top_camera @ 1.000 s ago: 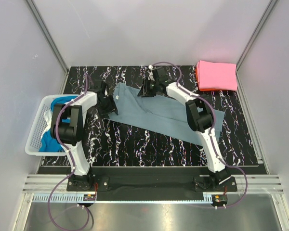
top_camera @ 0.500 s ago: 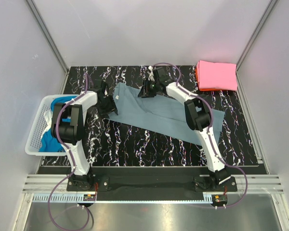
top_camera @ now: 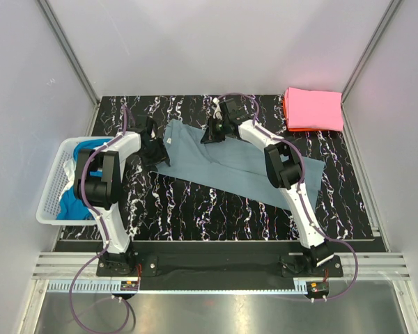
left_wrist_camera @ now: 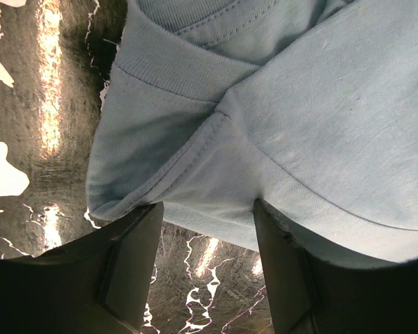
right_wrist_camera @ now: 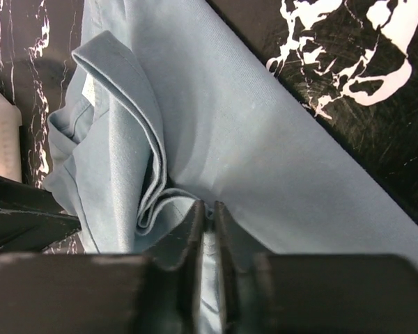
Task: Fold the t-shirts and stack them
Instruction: Fold the tshirt
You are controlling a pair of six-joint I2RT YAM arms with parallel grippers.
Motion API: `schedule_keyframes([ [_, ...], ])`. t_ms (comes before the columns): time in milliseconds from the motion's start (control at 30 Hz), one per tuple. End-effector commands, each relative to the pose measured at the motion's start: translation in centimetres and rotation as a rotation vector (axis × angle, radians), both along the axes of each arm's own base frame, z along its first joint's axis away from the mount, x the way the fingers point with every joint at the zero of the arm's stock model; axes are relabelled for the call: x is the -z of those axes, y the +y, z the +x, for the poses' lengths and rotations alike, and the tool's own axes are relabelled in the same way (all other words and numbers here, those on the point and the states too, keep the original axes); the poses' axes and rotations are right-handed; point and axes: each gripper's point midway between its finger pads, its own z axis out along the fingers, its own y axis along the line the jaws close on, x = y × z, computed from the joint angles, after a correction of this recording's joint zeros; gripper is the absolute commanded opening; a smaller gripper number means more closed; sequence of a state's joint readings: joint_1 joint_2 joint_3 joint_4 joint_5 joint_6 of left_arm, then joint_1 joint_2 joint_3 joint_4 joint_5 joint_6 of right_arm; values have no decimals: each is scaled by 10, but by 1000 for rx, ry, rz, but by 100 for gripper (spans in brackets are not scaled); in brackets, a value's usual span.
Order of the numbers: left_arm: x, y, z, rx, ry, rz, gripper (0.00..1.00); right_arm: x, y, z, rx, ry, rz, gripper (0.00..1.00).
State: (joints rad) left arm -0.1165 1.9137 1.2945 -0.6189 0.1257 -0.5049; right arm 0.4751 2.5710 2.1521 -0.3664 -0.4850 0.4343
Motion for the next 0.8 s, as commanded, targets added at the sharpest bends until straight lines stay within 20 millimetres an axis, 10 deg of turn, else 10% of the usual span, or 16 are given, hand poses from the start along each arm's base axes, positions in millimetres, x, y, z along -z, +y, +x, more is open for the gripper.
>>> schedule_keyframes([
  [0, -2, 11, 10, -24, -22, 46, 61, -13, 8, 6, -14, -55, 2, 11],
  [467, 3, 20, 5, -43, -1, 91, 61, -66, -19, 12, 110, -162, -63, 0],
  [767, 2, 25, 6, -47, 0, 119, 61, -53, -48, 14, 205, -134, -203, 0],
])
